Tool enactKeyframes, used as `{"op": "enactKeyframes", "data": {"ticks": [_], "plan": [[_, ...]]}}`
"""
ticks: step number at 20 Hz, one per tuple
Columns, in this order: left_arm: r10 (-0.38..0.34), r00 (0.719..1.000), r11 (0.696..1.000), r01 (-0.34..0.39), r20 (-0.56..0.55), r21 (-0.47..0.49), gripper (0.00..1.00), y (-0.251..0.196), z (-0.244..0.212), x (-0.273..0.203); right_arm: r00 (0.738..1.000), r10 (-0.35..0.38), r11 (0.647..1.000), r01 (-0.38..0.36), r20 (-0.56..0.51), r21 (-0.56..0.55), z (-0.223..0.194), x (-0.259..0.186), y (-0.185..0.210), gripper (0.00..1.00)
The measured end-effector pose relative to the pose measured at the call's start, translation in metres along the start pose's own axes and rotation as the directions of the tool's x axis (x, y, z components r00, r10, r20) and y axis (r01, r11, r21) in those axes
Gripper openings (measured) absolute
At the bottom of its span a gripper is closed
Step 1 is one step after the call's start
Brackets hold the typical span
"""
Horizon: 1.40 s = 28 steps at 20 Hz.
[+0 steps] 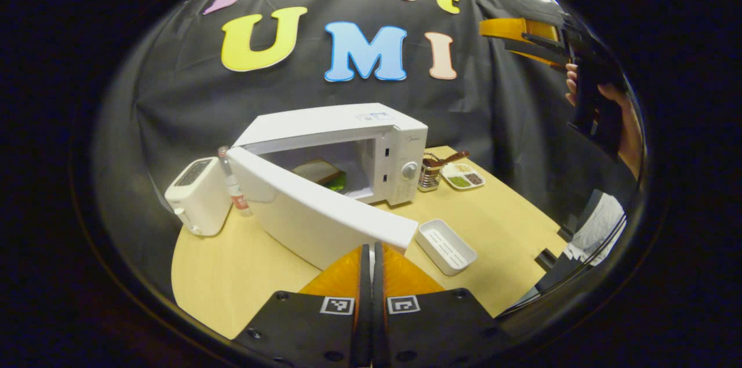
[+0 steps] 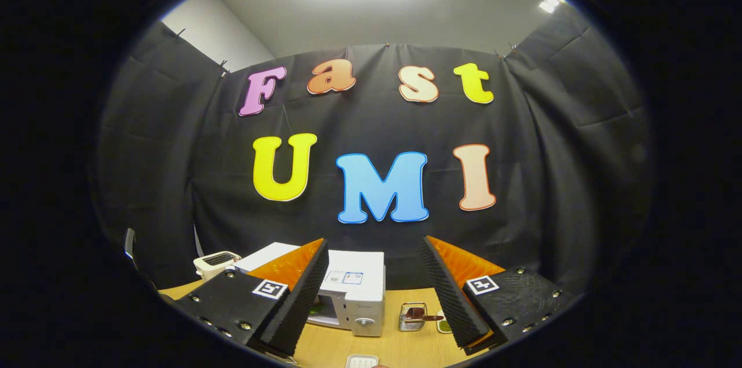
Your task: Open the microwave oven with the left hand, put the food in, and close the microwave oven.
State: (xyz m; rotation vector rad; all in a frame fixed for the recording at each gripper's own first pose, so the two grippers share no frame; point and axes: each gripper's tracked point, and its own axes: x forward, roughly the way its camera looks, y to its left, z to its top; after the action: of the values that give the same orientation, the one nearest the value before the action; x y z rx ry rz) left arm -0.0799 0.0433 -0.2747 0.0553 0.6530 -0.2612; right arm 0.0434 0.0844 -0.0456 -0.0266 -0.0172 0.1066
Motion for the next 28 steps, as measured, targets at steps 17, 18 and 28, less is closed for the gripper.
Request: {"op": "enactKeyframes", "data": {"ticks": [17, 18, 28], "plan": [[-0.056, 0.998, 0.995, 0.055, -0.007, -0.085, 0.07, -0.031, 0.064, 0.110, 0.988, -0.147, 0.988, 0.149, -0.056, 0.048, -0.021, -0.010, -0.096, 0.96], [-0.056, 0.998, 0.995, 0.055, -0.007, -0.082, 0.07, -0.031, 0.067, 0.114, 0.986, -0.153, 0.986, 0.156, -0.061, 0.050, -0.023, -0.010, -0.101, 0.96], [-0.043, 0.999, 0.992, 0.044, 0.015, -0.118, 0.07, -0.031, 0.092, 0.158, 0.984, -0.167, 0.983, 0.171, -0.069, 0.064, -0.027, 0.002, -0.134, 0.96]]}}
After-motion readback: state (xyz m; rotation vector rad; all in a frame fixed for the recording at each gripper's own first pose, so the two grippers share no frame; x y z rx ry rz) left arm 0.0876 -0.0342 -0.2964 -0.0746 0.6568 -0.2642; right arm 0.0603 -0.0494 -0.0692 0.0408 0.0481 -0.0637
